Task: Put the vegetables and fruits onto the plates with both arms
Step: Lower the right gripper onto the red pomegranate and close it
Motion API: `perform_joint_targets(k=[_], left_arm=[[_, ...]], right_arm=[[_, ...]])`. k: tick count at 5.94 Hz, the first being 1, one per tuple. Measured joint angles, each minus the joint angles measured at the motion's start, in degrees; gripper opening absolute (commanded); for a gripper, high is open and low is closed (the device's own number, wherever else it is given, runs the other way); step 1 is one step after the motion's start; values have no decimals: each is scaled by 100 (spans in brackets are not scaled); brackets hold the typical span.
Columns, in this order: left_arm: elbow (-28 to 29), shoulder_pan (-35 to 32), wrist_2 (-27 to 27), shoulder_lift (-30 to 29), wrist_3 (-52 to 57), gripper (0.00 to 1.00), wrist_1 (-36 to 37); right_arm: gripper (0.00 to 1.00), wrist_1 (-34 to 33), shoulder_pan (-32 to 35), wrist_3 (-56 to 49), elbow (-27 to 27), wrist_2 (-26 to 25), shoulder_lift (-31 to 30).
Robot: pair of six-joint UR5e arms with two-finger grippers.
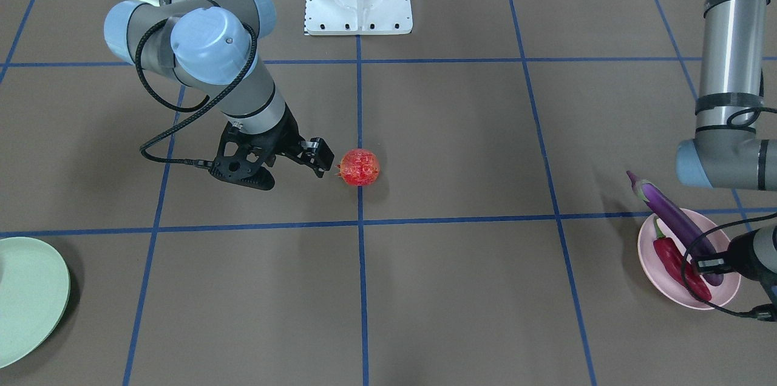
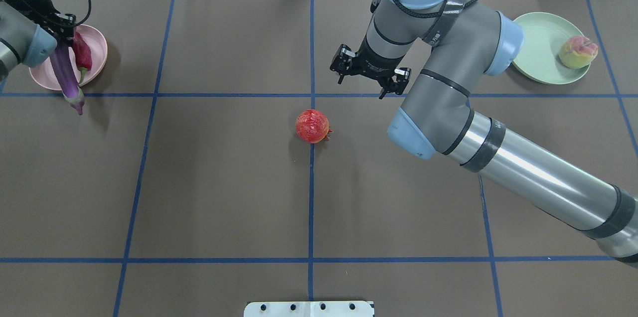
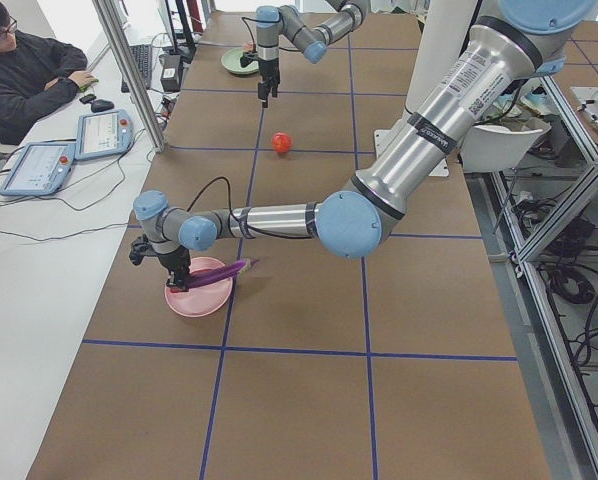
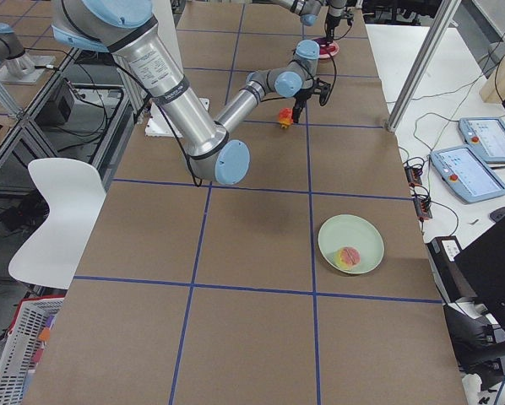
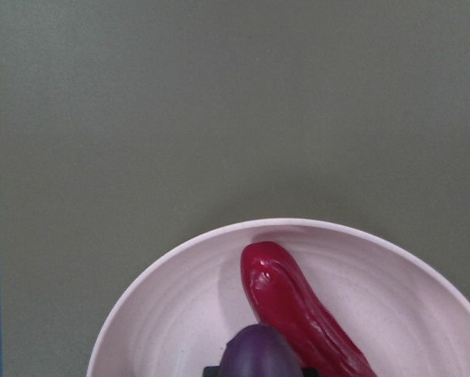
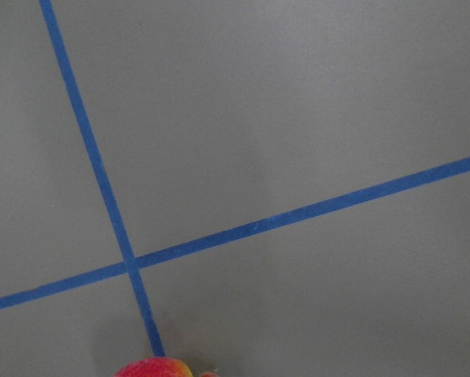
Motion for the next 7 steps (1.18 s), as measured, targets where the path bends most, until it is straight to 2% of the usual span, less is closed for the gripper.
perform_joint_targets(k=[1, 2, 3, 5, 7], left_arm=[[114, 8, 212, 2, 7, 0, -94], [210, 2, 296, 3, 12, 18, -154], [258, -10, 311, -2, -1, 99, -176], [225, -224, 55, -80, -63, 100, -150], [-83, -614, -524, -409, -78, 100, 663]], right_arm=[[100, 1, -122, 133, 2, -55, 103], [100, 2, -227, 228, -4, -110, 197], [100, -1, -316, 264, -9, -172, 240], [100, 4, -483, 489, -30, -266, 294], [100, 12, -721, 619, -186, -494, 437]])
